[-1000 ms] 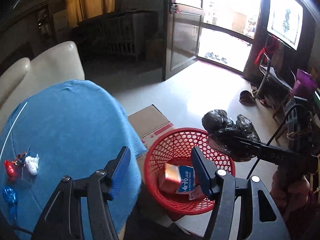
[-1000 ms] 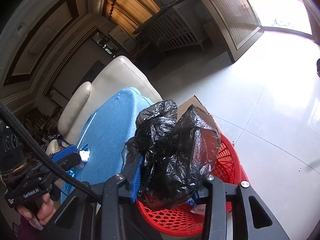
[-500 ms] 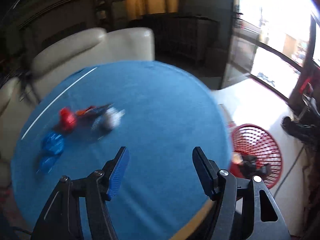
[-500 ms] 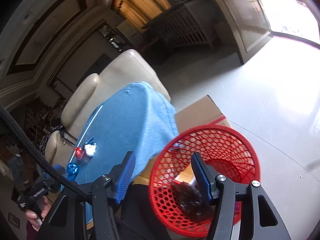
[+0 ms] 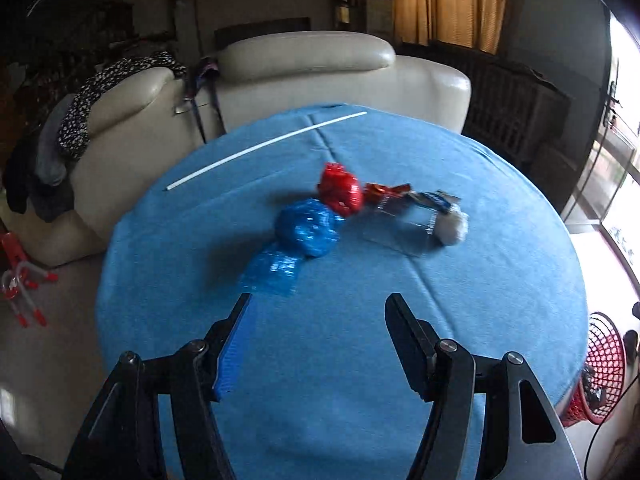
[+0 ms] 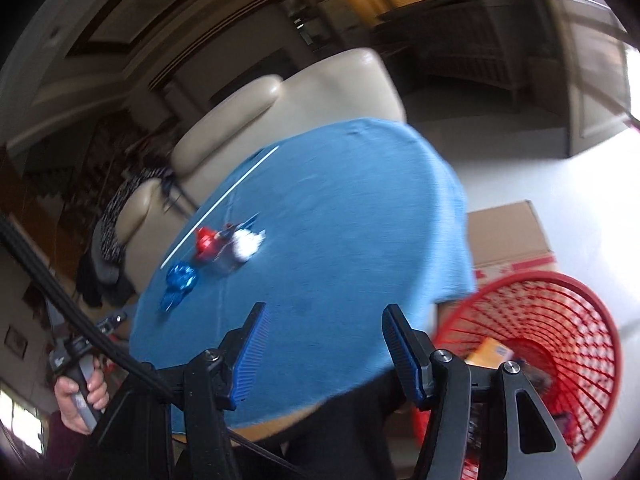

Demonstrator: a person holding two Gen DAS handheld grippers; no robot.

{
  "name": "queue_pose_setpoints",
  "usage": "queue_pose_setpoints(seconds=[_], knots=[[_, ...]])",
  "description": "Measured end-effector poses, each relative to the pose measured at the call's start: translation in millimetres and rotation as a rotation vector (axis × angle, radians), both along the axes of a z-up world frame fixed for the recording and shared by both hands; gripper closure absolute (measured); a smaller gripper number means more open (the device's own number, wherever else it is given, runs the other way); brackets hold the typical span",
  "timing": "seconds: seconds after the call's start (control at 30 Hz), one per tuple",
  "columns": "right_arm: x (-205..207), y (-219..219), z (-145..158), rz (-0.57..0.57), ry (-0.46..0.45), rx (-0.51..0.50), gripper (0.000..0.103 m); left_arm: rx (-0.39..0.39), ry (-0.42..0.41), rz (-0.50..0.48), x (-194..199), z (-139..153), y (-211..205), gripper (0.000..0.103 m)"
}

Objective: Collect trash
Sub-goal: 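Move both tools back over the remaining wrappers on the table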

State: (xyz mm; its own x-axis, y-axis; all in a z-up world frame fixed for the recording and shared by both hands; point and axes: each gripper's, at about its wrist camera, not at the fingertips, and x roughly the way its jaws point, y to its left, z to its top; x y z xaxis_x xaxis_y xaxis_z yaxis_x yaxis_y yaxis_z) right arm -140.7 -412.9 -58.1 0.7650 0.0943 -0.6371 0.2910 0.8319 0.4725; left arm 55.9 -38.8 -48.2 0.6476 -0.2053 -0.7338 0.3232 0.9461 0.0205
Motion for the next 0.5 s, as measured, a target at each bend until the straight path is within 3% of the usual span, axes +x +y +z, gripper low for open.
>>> queue_pose_setpoints(seconds=[0.5], knots=[[145.5,73.2,-8.7,0.234,0.106,-0.076,0.041,-0.028,0.097,-0.009,74.0,-31.4,27.8,0.036]])
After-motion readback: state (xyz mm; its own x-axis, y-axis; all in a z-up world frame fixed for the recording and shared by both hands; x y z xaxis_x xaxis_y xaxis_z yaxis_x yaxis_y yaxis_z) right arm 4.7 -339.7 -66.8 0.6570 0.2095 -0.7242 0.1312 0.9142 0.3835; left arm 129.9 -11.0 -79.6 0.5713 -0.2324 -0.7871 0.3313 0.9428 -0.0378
